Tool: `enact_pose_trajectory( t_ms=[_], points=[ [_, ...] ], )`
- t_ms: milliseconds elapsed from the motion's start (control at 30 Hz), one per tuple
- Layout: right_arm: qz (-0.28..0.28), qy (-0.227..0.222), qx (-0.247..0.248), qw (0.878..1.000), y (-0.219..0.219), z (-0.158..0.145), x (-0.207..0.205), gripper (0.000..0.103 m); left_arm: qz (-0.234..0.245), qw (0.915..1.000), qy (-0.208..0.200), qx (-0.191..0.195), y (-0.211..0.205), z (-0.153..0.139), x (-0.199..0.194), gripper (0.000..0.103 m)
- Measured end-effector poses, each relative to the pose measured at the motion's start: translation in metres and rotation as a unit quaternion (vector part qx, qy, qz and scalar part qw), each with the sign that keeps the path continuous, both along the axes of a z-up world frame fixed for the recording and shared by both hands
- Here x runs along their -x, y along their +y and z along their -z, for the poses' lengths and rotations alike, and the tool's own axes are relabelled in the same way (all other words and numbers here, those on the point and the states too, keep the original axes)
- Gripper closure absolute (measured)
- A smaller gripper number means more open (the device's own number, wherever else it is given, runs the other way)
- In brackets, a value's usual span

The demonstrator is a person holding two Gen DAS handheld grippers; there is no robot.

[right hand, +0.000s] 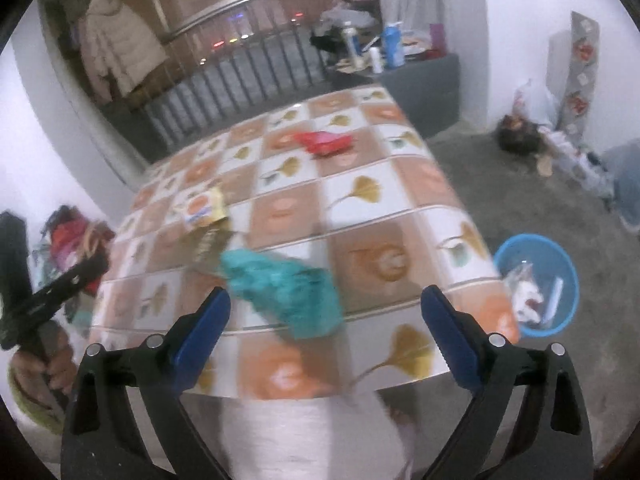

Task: Collect trash
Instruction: 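Move both tools back over the table, then grasp the teal plastic bag with the right gripper and lift it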

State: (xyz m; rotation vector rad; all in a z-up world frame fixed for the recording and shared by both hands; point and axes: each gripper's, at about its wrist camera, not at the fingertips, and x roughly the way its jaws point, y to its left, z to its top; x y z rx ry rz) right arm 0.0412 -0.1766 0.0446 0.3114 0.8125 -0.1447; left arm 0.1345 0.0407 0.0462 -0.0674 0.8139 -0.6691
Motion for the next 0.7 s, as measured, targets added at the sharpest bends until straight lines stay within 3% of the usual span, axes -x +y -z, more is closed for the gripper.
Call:
enact_pose_trajectory(
  t_ms=[367, 533, 700],
  points=[
    [-0.075, 0.012, 0.06, 0.995, 0.047, 0.012, -0.05, 0.014, 0.006, 0.9998, 0.014, 0.009, -0.04, 0.004, -0.059, 0.022],
    [-0.127, 0.022, 0.088, 0.988, 0.054, 0.023, -0.075, 0.015, 0.005, 0.9996, 0.023, 0.016, -0.056, 0.009, -0.074, 0.03],
    [-0.15, 0.054, 0.081, 0.984, 0.051, 0.037, -0.091, 0.029, 0.008, 0.9994, 0.034, 0.002, -0.069, 0.015, -0.085, 0.035]
  ],
)
